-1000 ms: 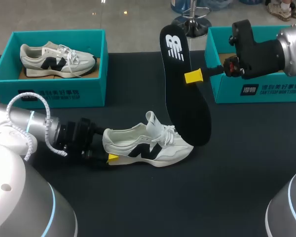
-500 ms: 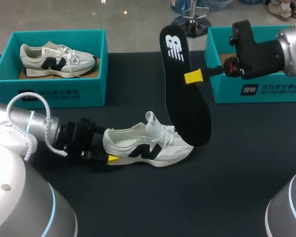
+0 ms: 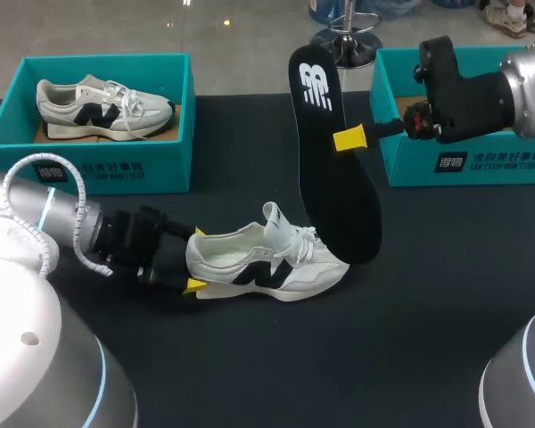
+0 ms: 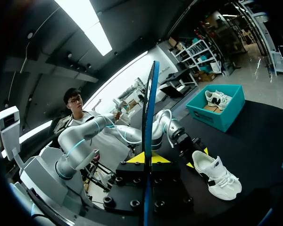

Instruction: Take the shoe out of the shoebox, open the shoe tongue, remove and reinsert the insole, then place the shoe into the shoebox

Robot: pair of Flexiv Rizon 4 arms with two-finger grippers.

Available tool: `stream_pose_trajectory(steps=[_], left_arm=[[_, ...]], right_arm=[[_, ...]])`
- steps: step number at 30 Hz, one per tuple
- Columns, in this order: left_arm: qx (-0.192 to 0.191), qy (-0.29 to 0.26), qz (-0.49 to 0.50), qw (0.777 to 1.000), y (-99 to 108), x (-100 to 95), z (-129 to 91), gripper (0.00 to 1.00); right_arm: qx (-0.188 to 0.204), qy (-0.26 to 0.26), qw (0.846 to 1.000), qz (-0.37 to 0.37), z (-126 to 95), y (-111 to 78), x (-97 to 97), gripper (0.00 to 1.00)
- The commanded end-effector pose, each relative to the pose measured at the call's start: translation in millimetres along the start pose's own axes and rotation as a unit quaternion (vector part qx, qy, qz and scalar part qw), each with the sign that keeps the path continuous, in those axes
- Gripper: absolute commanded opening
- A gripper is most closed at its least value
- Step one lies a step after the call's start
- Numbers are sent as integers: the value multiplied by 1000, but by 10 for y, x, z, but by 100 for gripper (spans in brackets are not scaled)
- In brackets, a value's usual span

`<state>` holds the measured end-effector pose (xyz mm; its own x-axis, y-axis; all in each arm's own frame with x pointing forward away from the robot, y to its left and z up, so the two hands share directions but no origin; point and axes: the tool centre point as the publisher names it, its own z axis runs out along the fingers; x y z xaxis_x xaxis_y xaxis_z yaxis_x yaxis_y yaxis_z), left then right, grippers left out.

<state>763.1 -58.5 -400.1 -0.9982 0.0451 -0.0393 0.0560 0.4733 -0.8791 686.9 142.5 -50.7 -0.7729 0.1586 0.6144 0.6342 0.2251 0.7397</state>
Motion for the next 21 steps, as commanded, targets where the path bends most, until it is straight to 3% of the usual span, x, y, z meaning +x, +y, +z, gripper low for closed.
stream_pose_trajectory(steps=[1, 15, 18, 21], left_arm=[[-49, 5, -11, 999, -99, 2, -83, 100], [-157, -7, -2, 988, -211, -111, -230, 100], [-170, -5, -7, 985, -238, -135, -259, 100], [-159, -3, -1, 987, -257, -143, -272, 100]], right_arm=[[1, -1, 1000, 1, 8, 1, 1, 0], [1, -1, 1000, 1, 8, 1, 1, 0], [1, -1, 1000, 1, 8, 1, 1, 0], [1, -1, 1000, 1, 8, 1, 1, 0]])
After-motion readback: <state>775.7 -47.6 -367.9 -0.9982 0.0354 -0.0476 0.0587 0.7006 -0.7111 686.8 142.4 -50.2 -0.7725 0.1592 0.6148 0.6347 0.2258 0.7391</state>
